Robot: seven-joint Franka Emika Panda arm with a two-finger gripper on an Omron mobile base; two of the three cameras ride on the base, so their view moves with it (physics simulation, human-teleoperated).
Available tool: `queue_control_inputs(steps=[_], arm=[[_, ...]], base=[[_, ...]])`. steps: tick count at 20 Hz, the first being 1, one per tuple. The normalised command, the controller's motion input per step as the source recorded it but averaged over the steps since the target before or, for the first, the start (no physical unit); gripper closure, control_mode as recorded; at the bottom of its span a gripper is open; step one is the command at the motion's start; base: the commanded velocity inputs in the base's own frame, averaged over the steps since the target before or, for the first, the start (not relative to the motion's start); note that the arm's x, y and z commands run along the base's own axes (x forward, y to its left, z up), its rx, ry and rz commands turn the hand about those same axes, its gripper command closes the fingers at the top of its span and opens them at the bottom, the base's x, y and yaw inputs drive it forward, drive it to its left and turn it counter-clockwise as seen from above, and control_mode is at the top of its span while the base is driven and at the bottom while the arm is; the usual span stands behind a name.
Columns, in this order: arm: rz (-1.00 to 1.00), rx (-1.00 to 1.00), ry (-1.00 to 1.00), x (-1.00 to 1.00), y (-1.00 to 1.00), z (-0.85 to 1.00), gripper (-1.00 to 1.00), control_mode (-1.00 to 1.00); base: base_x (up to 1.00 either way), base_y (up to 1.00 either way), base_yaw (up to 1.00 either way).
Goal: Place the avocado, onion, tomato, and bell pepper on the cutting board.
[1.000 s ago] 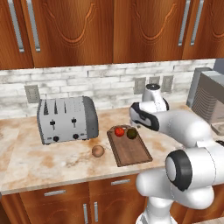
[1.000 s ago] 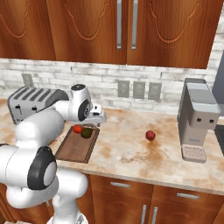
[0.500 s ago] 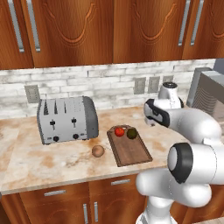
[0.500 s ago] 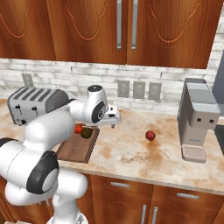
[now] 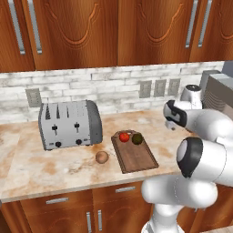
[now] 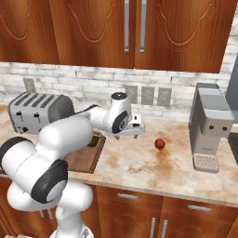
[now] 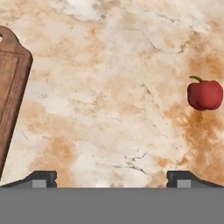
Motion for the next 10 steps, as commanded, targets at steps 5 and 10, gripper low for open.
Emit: queue_control_inputs(steps=[5,10], arm=[[0.00,0.00,0.01,0.03,-0.58,0.00,-1.00,-1.00],[0.00,0.00,0.01,0.06,-0.54,0.00,-1.00,-1.00]], base=[[0.00,0.00,0.00],[0.00,0.00,0.00]])
